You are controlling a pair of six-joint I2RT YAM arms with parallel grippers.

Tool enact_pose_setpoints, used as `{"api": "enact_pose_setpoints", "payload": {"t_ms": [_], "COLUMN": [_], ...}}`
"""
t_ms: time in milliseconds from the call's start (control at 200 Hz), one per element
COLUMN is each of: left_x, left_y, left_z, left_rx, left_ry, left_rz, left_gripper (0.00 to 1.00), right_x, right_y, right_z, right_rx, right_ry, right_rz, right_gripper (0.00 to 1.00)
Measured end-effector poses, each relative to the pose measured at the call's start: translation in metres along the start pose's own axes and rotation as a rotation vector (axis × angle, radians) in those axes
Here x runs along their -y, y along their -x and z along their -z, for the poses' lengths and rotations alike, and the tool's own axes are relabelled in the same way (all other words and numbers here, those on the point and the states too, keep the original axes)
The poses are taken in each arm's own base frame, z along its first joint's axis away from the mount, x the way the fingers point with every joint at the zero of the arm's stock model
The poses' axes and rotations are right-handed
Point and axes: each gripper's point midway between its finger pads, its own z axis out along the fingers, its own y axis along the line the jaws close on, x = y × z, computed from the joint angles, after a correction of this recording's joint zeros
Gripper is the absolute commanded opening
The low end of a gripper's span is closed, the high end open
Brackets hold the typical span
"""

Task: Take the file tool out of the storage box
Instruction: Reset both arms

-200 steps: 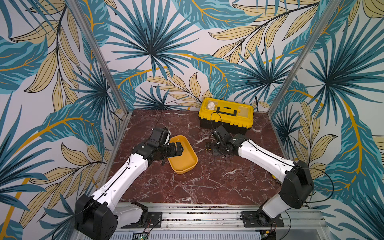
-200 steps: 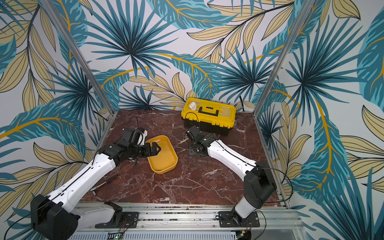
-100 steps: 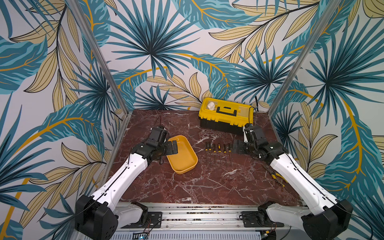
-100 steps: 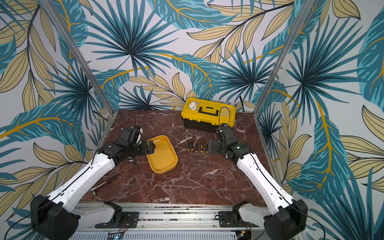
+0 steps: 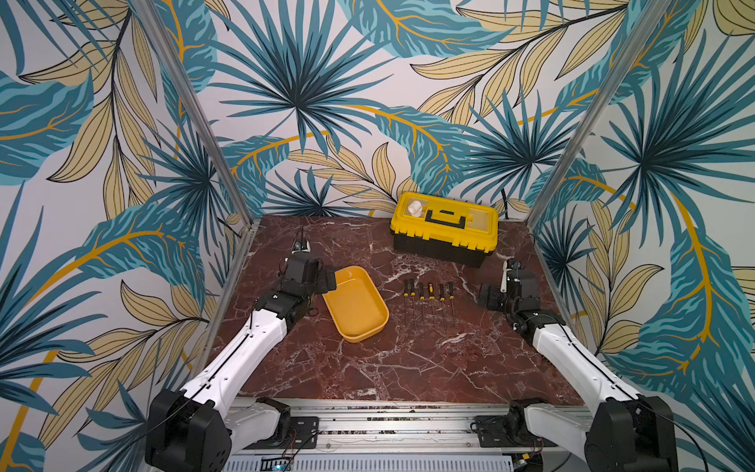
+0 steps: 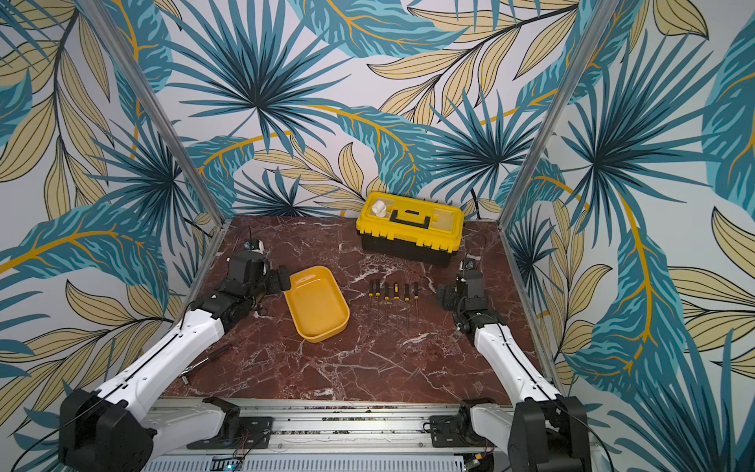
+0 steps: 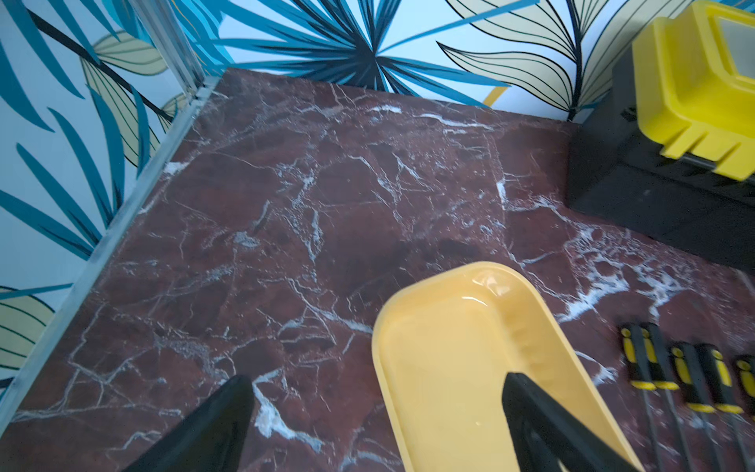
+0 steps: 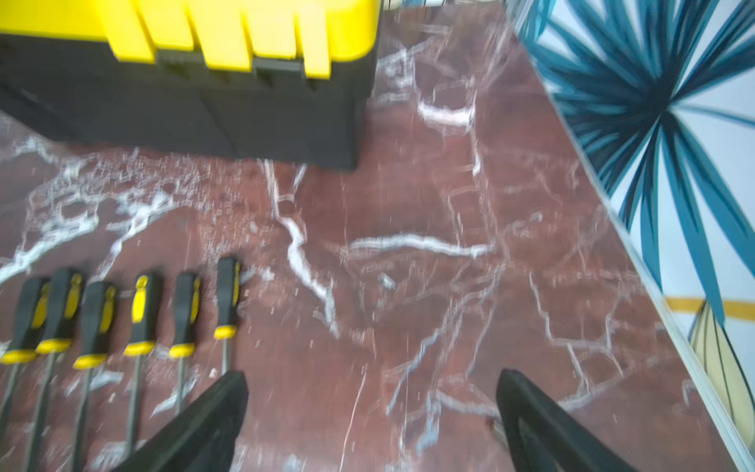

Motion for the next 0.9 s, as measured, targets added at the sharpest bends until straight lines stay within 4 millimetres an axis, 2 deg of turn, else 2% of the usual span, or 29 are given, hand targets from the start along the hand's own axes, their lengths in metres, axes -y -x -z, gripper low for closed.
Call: {"api": "enact_pose_setpoints", "payload": {"t_ms": [135,316,566,701,781,901], "left_x": [-0.016,-0.036,-0.047,-0.053,-0.061,-0.077], "left_y": [-0.009,-0.007,-0.007,-0.008,-0.009,0.002], "left_z": [-0.018,-0.036,-0.052,-0.053,-0.053,-0.051], "left_rx": [0.062,0.141,0.201,0.261,0.287,0.353], "left_ry": [0.050,0.090,0.092,0.080,0.080,0.088], "left_rz": [-0.037,-0.033,-0.028,-0.040,-0.043,-0.022], "left_gripper": [1.00,1.00,1.00,1.00,1.00,1.00], "right_x": [0.007,-0.005,-0.017,-0.018,-0.016,-0.020], "right_y": [-0.005,-0.004,0.009,-0.005,-0.016,-0.011], "right_z": [-0.021,-0.044,-0.045,-0.058,-0.058,-0.055], "right_rx": [0.067,0.142,0.283,0.290,0.278,0.301], "right_ry": [-0.012,0.039,0.108,0.108,0.106,0.128], "right_rz": [0.000,0.015,0.001,0.004,0.005,0.009], "right_gripper": [0.99,1.00,0.99,0.99,0.99,1.00]}}
